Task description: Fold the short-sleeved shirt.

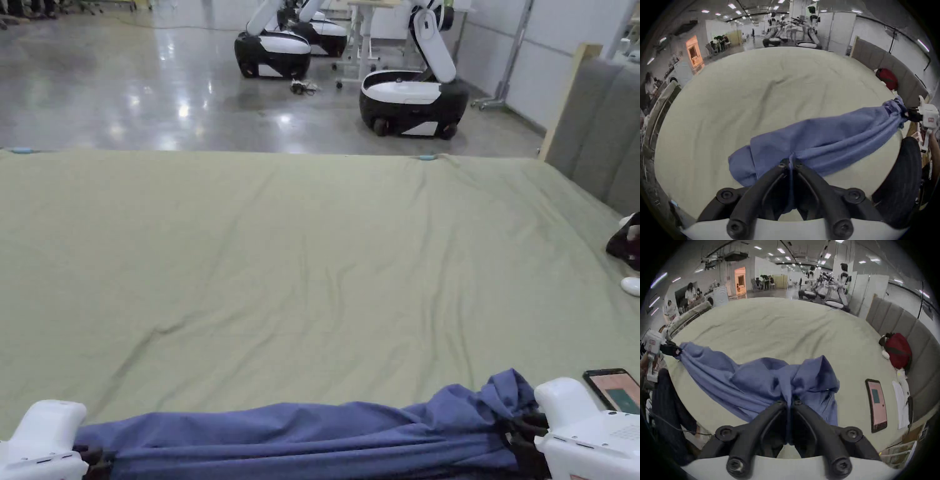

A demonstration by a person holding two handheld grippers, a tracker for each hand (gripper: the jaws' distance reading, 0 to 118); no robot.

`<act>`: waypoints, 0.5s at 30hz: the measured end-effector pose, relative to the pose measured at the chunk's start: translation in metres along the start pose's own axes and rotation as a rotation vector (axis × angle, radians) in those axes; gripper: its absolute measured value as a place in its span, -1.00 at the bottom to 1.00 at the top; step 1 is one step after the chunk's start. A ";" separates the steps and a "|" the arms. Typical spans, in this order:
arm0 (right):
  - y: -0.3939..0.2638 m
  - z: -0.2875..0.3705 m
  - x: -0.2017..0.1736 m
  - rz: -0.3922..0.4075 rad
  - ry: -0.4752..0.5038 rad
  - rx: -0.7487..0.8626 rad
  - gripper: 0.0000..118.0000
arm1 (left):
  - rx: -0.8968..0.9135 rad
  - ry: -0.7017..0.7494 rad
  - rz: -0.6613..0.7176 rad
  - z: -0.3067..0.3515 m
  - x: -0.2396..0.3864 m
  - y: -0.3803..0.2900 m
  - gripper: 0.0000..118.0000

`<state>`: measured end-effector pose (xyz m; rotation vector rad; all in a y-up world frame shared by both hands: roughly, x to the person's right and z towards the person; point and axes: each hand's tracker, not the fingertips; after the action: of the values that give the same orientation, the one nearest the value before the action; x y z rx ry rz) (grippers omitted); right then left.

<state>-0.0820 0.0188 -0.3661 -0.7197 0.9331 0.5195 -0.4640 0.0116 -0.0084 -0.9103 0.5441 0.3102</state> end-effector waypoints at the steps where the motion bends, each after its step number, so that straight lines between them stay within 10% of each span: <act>1: 0.004 0.008 0.000 0.003 -0.013 0.026 -0.60 | 0.055 0.034 -0.012 0.008 0.005 0.005 -0.60; 3: 0.017 0.030 -0.002 0.000 -0.056 0.114 0.38 | 0.128 0.084 -0.028 0.030 0.012 0.011 0.88; 4: 0.022 0.045 -0.005 0.000 -0.054 0.190 0.65 | 0.234 0.073 -0.043 0.044 0.019 0.012 1.00; 8: 0.045 0.086 -0.031 -0.124 -0.050 0.515 0.67 | 0.566 0.061 -0.008 0.087 0.037 0.017 0.99; 10: 0.046 0.090 -0.042 -0.156 -0.079 0.632 0.28 | 0.609 0.084 0.028 0.088 0.042 0.018 0.64; 11: 0.047 0.089 -0.046 -0.159 -0.092 0.636 -0.35 | 0.592 0.111 0.023 0.085 0.044 0.018 0.05; 12: 0.049 0.088 -0.051 -0.156 -0.109 0.628 -0.95 | 0.570 0.158 0.000 0.084 0.046 0.018 -1.00; 15: 0.050 0.078 -0.055 -0.152 -0.074 0.624 -0.95 | 0.507 0.039 -0.005 0.078 0.037 0.013 -1.00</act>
<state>-0.1024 0.1050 -0.3040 -0.2004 0.8966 0.1010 -0.4149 0.0833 0.0002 -0.4270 0.6203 0.1378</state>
